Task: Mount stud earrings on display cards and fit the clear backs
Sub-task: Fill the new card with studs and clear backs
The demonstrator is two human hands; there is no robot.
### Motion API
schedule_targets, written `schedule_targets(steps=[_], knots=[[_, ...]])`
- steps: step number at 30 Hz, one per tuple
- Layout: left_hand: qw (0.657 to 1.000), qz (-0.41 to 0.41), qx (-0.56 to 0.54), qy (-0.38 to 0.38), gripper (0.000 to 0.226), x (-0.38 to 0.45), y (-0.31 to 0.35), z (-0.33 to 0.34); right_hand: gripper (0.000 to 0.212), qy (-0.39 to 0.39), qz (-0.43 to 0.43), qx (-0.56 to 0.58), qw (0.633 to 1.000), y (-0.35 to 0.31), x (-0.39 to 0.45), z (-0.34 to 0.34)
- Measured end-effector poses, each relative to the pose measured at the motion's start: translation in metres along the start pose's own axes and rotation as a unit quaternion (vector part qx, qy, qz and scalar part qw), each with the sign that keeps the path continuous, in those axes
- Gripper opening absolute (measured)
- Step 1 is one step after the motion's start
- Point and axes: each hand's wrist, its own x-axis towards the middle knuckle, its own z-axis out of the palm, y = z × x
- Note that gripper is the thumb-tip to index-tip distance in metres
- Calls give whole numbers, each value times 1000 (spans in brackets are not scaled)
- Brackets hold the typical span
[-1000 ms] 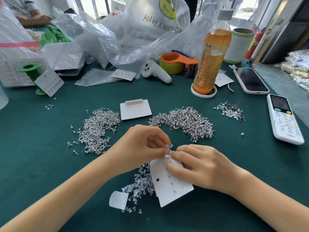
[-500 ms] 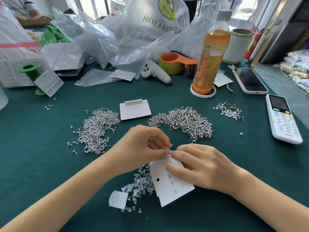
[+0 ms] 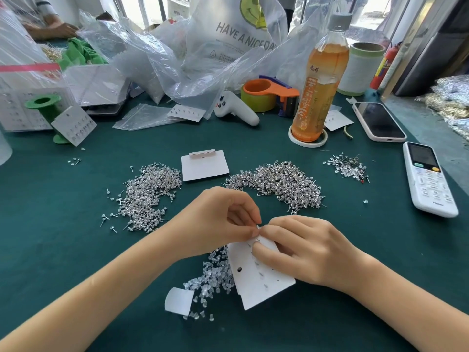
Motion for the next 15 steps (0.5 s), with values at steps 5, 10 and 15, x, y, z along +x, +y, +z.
schedule_targets(steps=[5,10,15], knots=[[1000,-3,1,-12,11,5,3,-1,18,14,9,-17,1000,0,1,-3],[998,-3,-54,8,13,7,4,-5,15,36,27,-4,999,3,3,-4],[999,8,-48,18,13,6,2,-3,18,36,28,-10,999,3,4,-5]])
